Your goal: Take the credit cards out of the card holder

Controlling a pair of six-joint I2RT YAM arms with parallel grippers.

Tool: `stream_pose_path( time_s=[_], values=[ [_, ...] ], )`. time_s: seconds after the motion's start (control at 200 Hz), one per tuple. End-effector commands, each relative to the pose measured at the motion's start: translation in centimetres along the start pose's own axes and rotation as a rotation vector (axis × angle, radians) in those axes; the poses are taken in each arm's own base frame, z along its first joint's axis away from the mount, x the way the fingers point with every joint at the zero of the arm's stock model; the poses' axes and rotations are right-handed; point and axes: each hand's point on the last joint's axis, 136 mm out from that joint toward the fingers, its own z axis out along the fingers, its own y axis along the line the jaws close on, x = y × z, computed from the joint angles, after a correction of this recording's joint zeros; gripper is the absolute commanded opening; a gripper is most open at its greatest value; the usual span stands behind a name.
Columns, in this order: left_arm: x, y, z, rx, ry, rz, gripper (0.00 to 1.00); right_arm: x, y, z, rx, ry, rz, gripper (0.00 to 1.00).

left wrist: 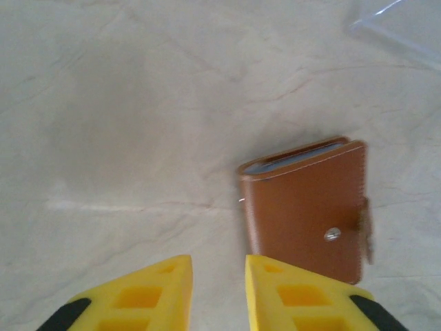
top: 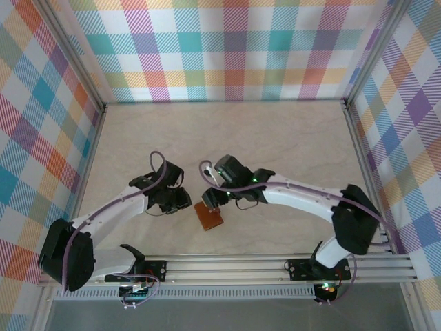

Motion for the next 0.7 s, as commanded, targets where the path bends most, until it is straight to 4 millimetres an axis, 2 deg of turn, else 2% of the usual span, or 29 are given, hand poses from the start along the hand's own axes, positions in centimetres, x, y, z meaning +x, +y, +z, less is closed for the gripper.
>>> stream_pose_path(
  time_s=[0.0, 0.08, 0.175, 0.39, 0.545, 0.695],
  values=[
    [0.8, 2.1, -0.1, -0.038, -0.013, -0.03, 0.32, 3.7, -0.5, 1.6, 0.04, 0.222, 0.125, 0.55],
    [0.9, 2.1, -0.3, -0.004, -0.039, -0.031, 0.38, 4.3, -0.5, 2.9, 0.047, 0.301, 0.143, 0.56],
    [1.2, 2.3, -0.4, 0.025, -0.057, -0.052, 0.4, 4.7, -0.9, 3.9, 0.071, 0.353, 0.158, 0.56],
    [2.3, 2.8, 0.5, 0.048, -0.032, -0.08, 0.41, 5.3, -2.5, 4.3, 0.145, 0.4, 0.172, 0.48],
    [2.4, 2.6, 0.8, 0.054, -0.018, -0.075, 0.4, 5.3, -3.3, 3.7, 0.167, 0.397, 0.188, 0.37],
    [2.5, 1.4, 1.3, 0.097, 0.018, -0.063, 0.36, 5.3, -4.0, 3.1, 0.163, 0.381, 0.209, 0.19]
  ],
)
